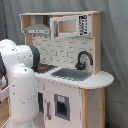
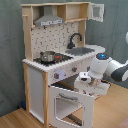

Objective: Play with the kitchen

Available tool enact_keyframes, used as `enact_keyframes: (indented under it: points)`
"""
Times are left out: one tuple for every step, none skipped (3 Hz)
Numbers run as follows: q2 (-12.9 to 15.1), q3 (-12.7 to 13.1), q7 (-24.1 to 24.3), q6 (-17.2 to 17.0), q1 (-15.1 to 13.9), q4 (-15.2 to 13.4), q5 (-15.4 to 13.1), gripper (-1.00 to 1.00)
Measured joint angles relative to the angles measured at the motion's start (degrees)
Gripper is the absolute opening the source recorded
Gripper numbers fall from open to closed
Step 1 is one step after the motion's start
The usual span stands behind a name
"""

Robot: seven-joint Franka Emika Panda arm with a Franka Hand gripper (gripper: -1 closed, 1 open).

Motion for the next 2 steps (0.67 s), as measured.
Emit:
enact_keyframes:
  points:
    - [-0.2, -0.16, 1.57, -0.74, -0.28, 0.01, -1.42, 1.0]
    - [-1.16, -0.3, 5.5, -3.49, -1.1, 0.34, -5.29, 1.0]
